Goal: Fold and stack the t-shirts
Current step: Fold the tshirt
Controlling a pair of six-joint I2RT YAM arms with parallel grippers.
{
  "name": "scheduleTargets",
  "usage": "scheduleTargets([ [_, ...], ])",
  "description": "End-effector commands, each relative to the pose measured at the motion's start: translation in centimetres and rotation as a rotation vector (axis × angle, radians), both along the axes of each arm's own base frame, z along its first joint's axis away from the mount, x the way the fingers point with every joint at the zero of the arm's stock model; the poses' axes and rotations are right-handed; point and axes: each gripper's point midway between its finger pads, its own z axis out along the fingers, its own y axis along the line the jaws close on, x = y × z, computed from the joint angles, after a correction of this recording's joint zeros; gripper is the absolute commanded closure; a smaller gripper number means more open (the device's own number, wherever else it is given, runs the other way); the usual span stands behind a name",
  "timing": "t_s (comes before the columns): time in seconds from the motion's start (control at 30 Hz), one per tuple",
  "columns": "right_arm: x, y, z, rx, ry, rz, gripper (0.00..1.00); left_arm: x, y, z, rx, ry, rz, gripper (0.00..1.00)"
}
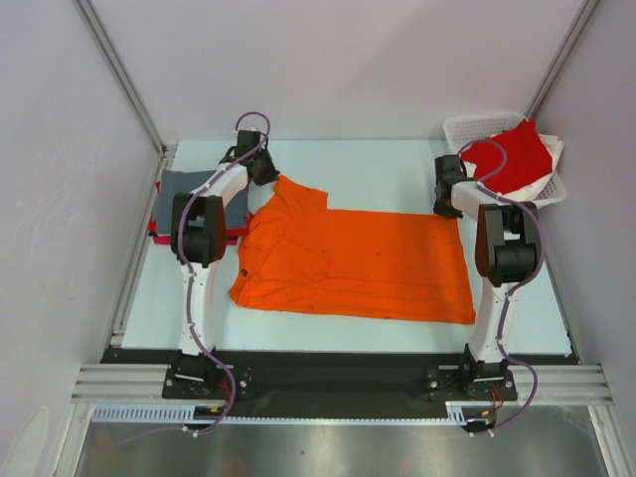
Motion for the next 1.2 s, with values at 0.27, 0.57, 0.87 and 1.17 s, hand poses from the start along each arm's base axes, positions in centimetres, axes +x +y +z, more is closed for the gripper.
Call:
scheduleTargets([
  [0.27, -0.2, 1.8, 5.6, 0.016, -0.090, 0.039, 1.00, -0.8, -0.8, 10.5, -0.017, -0.207, -0.050, 1.00],
  [0.57, -1.0, 2.8, 6.1, 0.035, -0.104, 0.064, 1.00, -2.6, -0.1, 11.4, -0.004, -0.220, -0.036, 1.00],
  [0.87, -0.8, 1.2, 5.0, -0.045, -0.072, 0.029, 0.54, -2.3, 0.4, 9.8, 0.007, -0.190, -0.011, 1.00],
  [1.17, 0.2, 2.1, 4.3, -0.009, -0.090, 0.047, 0.48, -0.6, 4.6, 9.6, 0.003, -0.177, 0.072, 1.00],
])
